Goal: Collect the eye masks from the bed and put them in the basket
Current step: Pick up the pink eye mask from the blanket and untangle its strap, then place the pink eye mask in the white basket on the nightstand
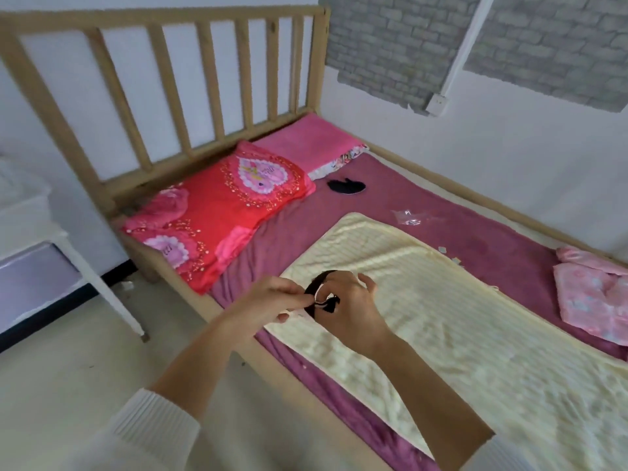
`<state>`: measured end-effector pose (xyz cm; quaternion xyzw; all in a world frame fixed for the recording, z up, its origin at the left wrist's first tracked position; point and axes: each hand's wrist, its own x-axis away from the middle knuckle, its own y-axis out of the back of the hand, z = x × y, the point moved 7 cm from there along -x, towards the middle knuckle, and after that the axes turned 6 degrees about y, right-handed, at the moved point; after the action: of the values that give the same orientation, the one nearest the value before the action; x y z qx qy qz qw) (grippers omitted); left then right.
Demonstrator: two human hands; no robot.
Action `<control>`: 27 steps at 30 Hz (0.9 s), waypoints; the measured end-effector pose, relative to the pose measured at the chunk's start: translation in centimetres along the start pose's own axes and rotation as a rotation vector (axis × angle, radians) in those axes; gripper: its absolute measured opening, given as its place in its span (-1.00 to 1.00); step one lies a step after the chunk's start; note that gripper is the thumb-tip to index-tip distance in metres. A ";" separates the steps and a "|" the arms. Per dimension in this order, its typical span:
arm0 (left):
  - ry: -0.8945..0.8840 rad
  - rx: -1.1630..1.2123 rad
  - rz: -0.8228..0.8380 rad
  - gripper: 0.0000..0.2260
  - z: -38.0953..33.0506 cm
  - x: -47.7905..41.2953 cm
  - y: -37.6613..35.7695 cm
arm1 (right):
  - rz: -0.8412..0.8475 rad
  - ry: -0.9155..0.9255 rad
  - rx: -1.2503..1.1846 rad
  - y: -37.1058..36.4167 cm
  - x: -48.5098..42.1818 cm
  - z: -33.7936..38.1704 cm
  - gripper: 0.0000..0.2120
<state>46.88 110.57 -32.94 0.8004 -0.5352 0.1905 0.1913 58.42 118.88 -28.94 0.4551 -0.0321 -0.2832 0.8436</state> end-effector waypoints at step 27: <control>0.155 0.955 -0.758 -0.91 10.0 -1.0 51.7 | 0.447 0.037 -0.809 -32.8 -40.4 26.1 -0.87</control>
<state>-0.56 87.98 -36.68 0.9161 -0.0535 0.3856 -0.0957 1.70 105.87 -31.26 0.0761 -0.0012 -0.0759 0.9942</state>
